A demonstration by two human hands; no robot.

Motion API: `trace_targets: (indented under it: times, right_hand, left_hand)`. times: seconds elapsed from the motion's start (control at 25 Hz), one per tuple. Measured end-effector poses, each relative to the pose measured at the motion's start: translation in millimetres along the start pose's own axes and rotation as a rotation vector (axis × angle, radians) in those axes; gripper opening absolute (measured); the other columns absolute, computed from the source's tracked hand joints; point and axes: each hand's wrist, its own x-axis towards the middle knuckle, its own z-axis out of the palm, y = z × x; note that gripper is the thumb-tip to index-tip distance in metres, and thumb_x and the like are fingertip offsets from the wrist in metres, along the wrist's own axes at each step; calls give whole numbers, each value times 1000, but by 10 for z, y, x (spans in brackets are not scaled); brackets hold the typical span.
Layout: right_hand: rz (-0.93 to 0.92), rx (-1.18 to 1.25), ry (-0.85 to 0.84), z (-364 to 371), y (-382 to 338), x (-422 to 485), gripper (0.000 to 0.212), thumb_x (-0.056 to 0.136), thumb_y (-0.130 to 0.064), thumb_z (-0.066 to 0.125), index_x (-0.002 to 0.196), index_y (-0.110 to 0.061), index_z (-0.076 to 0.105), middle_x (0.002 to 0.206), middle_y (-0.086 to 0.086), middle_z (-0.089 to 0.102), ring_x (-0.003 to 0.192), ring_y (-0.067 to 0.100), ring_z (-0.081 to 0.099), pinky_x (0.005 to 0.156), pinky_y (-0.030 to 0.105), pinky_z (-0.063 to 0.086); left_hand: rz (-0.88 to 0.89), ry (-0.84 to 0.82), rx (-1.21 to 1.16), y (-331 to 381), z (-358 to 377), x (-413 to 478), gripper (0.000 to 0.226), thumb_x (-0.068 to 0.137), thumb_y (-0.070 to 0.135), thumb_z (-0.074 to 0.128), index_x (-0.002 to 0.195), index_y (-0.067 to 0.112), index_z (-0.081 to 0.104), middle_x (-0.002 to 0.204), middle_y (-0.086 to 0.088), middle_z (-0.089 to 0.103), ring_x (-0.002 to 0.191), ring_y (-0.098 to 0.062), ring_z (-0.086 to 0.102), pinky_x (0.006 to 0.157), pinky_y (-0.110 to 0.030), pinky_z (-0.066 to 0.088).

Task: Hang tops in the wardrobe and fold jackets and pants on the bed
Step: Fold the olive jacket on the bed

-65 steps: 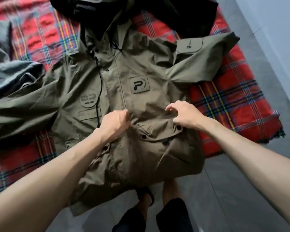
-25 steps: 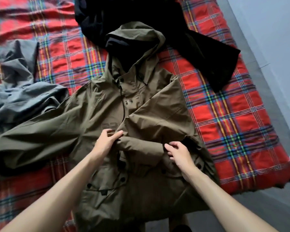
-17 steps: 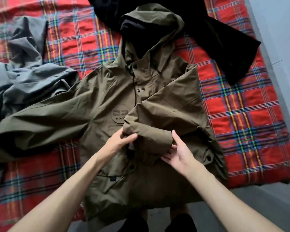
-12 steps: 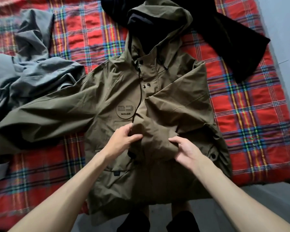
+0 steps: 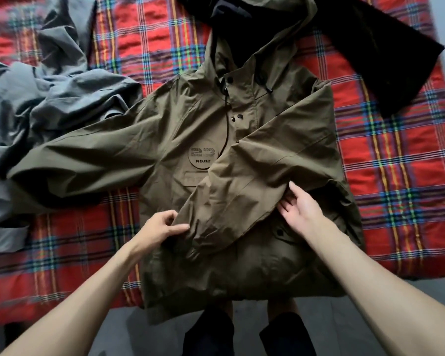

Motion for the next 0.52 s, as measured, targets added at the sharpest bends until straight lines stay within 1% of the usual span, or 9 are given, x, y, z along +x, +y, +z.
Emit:
trace_targets:
  times: [0.08,0.16,0.2,0.28,0.32,0.36,0.4,0.44,0.52]
  right_hand:
    - [-101,34,104,-52,-24,87,29,100,-12,50,129,-11,56,128,9,62,93,21,61,84,36,52]
    - [-183,-28,126,-102,-37,93,16,101,-8,46,109,-13,59,111,7,65,90,23,61,94,43,51]
    - [-196,-61,116,-125,-42,85,14,101,-8,46,102,-15,58,103,5,65,91,24,61,97,44,49]
    - [-165,-49,65,-125,-68,87,13,99,-19,52,109,-17,60,108,5,65,97,23,61,101,43,47]
    - [-145,-35,44,-114,-89,93,24,98,-28,55,120,-18,58,116,5,64,101,22,60,102,43,45]
    - [-133,-11,46,-107,-127,107,37,96,-37,56,129,-20,54,122,4,60,106,21,58,104,42,43]
    - [-135,26,66,-107,-186,112,47,95,-44,55,135,-21,50,124,3,56,111,21,55,106,43,41]
    - [-149,69,91,-123,-268,130,50,95,-48,54,136,-21,50,124,3,56,115,21,53,108,42,39]
    - [-195,148,169,-199,-454,199,41,95,-48,55,125,-21,57,125,3,60,120,20,55,106,39,43]
  left_hand:
    - [94,182,-192,33,-15,-20,20,80,24,79,71,20,61,69,3,62,66,-7,53,62,-24,42]
    - [97,485,-455,17,-42,20,17,77,24,82,85,19,67,84,-3,68,80,-12,60,74,-24,48]
    - [35,605,-640,-11,-16,65,26,74,28,83,93,18,68,92,-6,69,87,-17,62,79,-28,51]
    - [-149,719,-927,-58,192,138,53,72,38,83,113,10,65,105,-9,69,86,-20,64,93,-40,52]
    - [-224,758,-922,-86,342,142,64,70,45,82,118,9,63,108,-7,68,85,-19,65,100,-44,49]
    - [-258,802,-829,-97,491,147,65,69,48,81,119,10,62,110,-6,68,91,-21,65,103,-45,47]
    - [-266,843,-704,-110,615,145,58,74,45,78,118,12,60,111,-6,67,100,-26,64,103,-41,46]
    - [-265,895,-591,-112,699,123,48,82,38,74,119,11,58,113,-9,66,107,-29,62,100,-37,45]
    - [-241,1006,-460,-97,723,106,35,93,26,63,122,10,51,118,-15,63,109,-33,59,91,-33,41]
